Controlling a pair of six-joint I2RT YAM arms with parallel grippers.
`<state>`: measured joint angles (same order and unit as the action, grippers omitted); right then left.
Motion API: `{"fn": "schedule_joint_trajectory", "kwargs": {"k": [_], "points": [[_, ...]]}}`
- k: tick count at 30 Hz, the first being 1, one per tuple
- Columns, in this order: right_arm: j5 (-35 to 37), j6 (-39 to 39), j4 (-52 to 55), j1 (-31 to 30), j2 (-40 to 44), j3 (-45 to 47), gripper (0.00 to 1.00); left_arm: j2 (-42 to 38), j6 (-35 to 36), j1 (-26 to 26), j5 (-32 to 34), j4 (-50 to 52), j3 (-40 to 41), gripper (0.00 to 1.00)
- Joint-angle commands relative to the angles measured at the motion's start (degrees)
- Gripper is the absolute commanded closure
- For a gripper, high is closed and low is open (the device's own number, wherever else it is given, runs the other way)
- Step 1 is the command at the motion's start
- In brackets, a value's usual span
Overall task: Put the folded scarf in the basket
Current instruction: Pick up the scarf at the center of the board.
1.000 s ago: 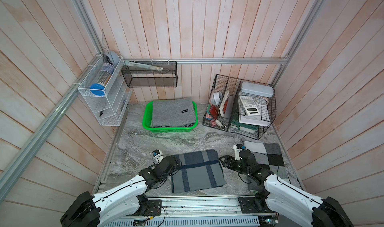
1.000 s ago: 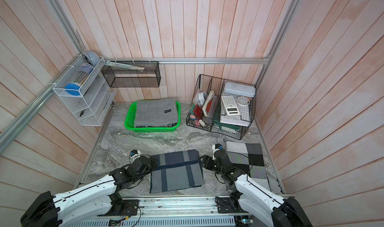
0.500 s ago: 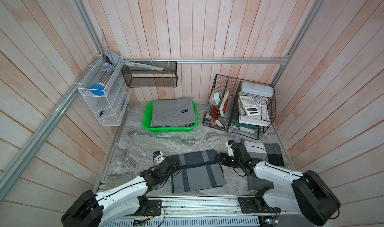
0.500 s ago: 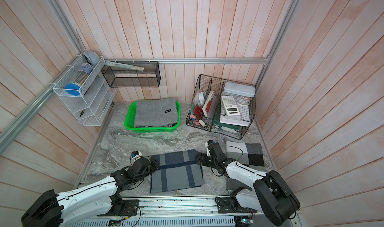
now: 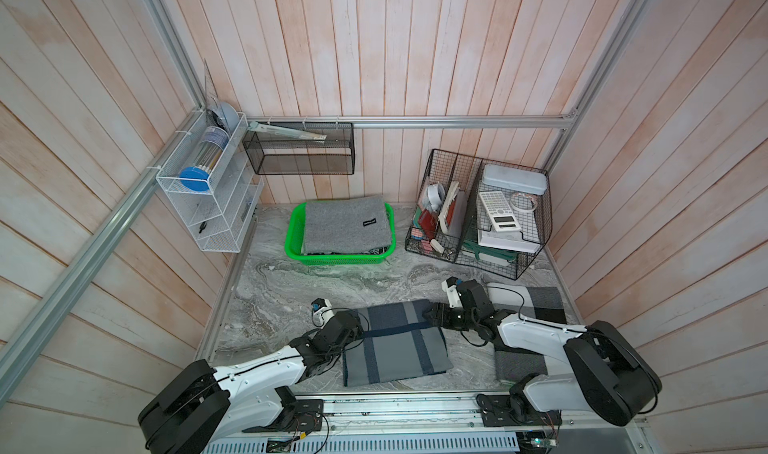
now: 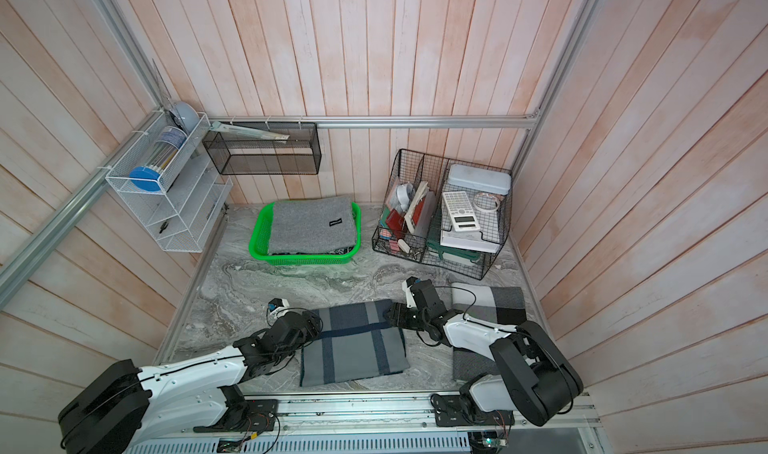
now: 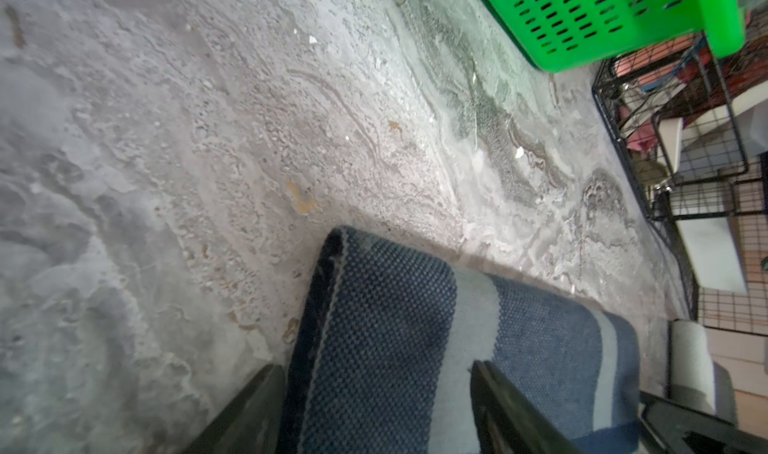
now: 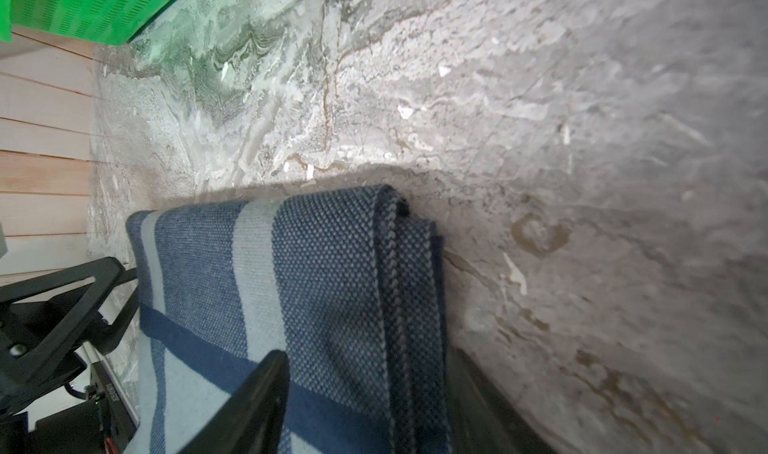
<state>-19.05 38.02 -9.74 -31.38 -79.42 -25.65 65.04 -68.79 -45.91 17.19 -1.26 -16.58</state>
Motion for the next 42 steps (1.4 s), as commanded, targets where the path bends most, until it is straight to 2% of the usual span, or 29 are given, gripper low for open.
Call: {"fn": "schedule_joint_trajectory", "kwargs": {"k": [1,3,5,7,8,12,13,14,18,24,30,33,38,42], "points": [[-1.2,-0.1,1.1,-0.8,-2.7,-0.4,0.37,2.7,-1.2,0.0,-4.2,-0.7,2.4,0.27],[-1.4,-0.1,0.9,-1.4,-3.7,-0.9,0.39,3.8,-1.1,0.0,-4.5,-1.4,2.0,0.29],[-1.7,-0.1,0.5,-1.9,-4.5,-1.3,0.43,4.6,-0.7,0.0,-5.1,-2.4,1.8,0.35],[-2.1,-0.1,0.2,-2.3,-5.1,-1.6,0.51,5.2,-0.5,0.0,-6.2,-3.8,1.8,0.42],[-2.3,-0.2,0.2,-2.5,-5.2,-1.8,0.53,5.2,-0.3,0.1,-6.6,-4.7,1.8,0.48],[-2.8,-0.5,0.2,-2.9,-3.4,-1.9,0.90,2.6,0.0,0.0,-7.2,-6.6,2.4,0.85],[-2.8,-0.6,0.2,-3.1,-2.2,-1.7,0.97,1.3,0.1,0.0,-7.2,-6.6,2.7,0.93],[-2.7,-0.6,0.3,-3.2,-0.9,-1.4,1.00,-0.1,0.2,0.1,-7.1,-6.4,2.8,0.99],[-1.9,-0.6,-0.1,-4.7,7.9,0.6,1.00,-7.8,1.3,0.0,-7.1,-5.0,3.8,1.00],[1.3,0.2,2.4,-8.3,23.2,2.5,1.00,-24.1,2.8,-0.3,-7.7,0.0,4.7,1.00],[3.7,2.1,6.5,-11.0,34.2,2.5,1.00,-36.6,5.0,-0.5,-7.6,8.9,0.9,1.00],[5.2,2.1,8.8,-11.9,37.6,1.3,1.00,-37.8,7.0,-0.5,-7.6,13.4,-2.7,1.00],[7.9,2.1,12.5,-12.8,40.6,-1.7,1.00,-35.5,10.0,-0.6,-5.3,19.3,-9.4,1.00],[11.4,1.8,14.6,-13.1,41.5,-4.0,1.00,-31.8,12.3,-0.6,-0.2,24.6,-15.6,1.00]]}}
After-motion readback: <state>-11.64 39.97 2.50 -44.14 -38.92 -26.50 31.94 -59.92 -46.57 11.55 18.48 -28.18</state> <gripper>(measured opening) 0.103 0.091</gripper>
